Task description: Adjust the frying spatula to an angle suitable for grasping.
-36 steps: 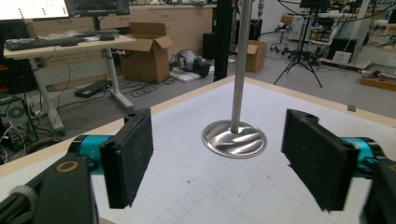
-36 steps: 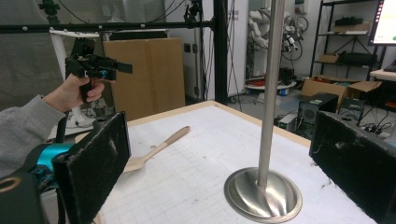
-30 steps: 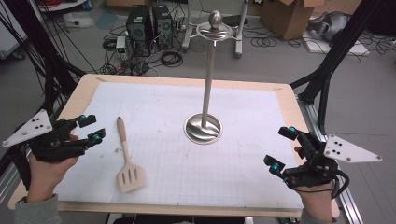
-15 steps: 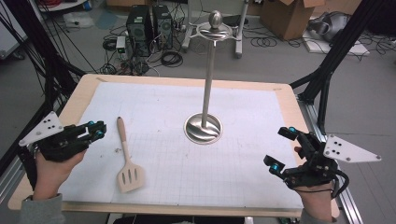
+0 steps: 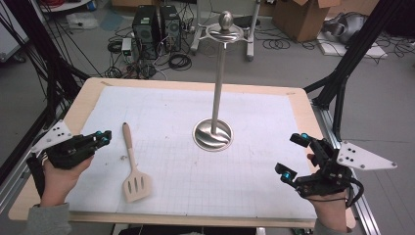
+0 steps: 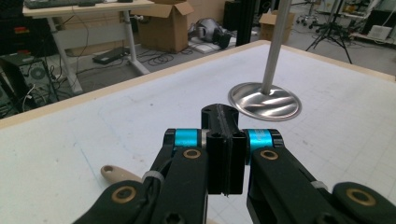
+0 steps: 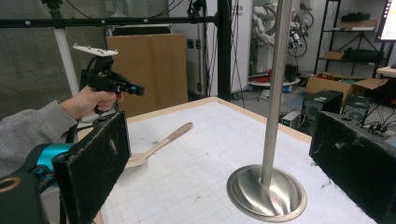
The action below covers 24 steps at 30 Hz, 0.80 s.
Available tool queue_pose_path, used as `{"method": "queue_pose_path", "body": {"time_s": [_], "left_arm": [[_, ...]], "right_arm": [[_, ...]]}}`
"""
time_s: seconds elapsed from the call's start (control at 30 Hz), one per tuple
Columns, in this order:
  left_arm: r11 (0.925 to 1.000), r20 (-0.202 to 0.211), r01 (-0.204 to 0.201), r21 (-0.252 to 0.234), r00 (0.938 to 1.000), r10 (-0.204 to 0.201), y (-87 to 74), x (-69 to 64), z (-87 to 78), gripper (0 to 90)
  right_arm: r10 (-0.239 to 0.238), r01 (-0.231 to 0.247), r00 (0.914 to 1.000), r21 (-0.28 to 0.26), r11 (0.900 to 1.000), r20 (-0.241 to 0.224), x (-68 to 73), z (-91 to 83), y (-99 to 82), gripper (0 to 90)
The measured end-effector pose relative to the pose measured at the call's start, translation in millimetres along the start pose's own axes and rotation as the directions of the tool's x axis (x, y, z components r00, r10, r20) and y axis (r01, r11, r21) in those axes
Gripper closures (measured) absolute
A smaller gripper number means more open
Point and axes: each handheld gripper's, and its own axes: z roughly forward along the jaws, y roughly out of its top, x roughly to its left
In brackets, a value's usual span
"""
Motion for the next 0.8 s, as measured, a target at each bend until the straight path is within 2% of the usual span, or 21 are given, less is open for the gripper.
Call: {"method": "queue_pose_path", "body": {"time_s": [0.1,0.27,0.33,0.47,0.57,0.8], "left_arm": [[0.9995,0.014,0.013,0.029,0.9998,-0.014,-5.0,3.6,2.8,89.6],[0.9977,-0.021,0.0,0.068,0.9998,0.002,-11.9,5.8,9.1,89.7],[0.9974,-0.023,-0.001,0.072,0.9997,0.002,-16.2,8.1,10.9,89.7],[0.9958,-0.066,0.017,0.09,0.9978,-0.011,-25.2,13.9,14.8,89.7],[0.9947,-0.06,0.037,0.096,0.9977,-0.031,-31.5,18.1,18.0,89.7],[0.988,-0.062,0.04,0.149,0.9976,-0.031,-39.4,22.4,28.7,89.7]], "right_arm": [[0.002,-0.002,1.0,0.005,1.0,0.004,-0.1,0.4,-0.2,4.1],[0.013,-0.013,0.9998,0.004,0.9999,0.015,-1.4,1.6,-1.3,4.1],[0.009,-0.009,0.9998,0.006,0.9999,0.017,-2.1,1.3,-1.5,4.1],[0.01,-0.01,0.9999,0.005,0.9999,0.013,-1.5,0.2,-1.3,4.1],[0.011,-0.011,0.9999,0.006,0.9999,0.011,-1.3,0.2,-1.2,4.1],[0.006,-0.006,1.0,0.011,0.9999,0.003,-1.3,2.6,-1.9,4.1]]}}
